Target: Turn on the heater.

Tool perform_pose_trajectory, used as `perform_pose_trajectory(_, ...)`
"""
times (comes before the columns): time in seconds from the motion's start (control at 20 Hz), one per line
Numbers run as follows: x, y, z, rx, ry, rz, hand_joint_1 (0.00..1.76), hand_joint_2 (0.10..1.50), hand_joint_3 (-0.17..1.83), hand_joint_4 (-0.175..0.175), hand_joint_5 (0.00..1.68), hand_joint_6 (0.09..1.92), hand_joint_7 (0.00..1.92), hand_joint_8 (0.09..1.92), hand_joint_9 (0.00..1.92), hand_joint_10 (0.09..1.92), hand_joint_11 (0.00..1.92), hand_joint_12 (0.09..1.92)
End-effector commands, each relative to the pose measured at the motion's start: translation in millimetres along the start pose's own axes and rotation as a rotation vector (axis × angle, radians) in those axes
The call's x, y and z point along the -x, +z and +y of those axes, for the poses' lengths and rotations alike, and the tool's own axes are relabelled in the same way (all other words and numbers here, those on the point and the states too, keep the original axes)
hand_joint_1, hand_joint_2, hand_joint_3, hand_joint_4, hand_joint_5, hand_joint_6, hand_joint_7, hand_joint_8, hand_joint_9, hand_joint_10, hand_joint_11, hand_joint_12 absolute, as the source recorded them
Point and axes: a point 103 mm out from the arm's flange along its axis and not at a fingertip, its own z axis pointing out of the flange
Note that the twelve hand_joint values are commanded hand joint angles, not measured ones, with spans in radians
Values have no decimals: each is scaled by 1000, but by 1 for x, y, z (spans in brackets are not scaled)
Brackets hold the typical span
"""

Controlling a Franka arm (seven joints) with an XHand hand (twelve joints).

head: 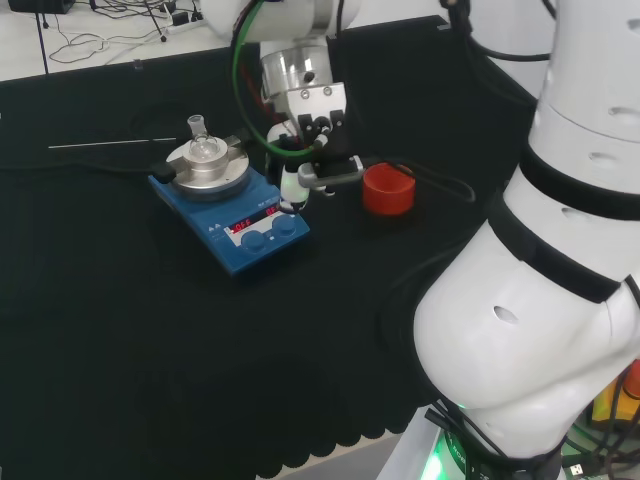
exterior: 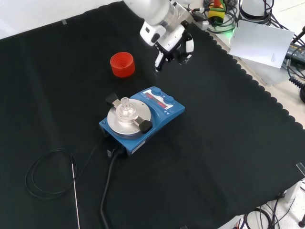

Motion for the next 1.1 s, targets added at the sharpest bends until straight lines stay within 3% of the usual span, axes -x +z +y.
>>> perform_pose_trajectory(0.05, -19, 8, 0, -61, -41, -47, 1370, 673, 871, -41, 273, 427, 1376, 1495, 1626, 1281, 1296, 1205)
perform_pose_trajectory(0.55, -28, 22, 15, -127, -47, -71, 1380, 643, 951, -26, 284, 222, 1387, 1519, 1626, 1302, 1279, 1245)
perform_pose_trajectory(1.1, -35, 30, 28, -183, -58, -81, 1381, 643, 959, -22, 298, 182, 1386, 1521, 1623, 1302, 1268, 1247)
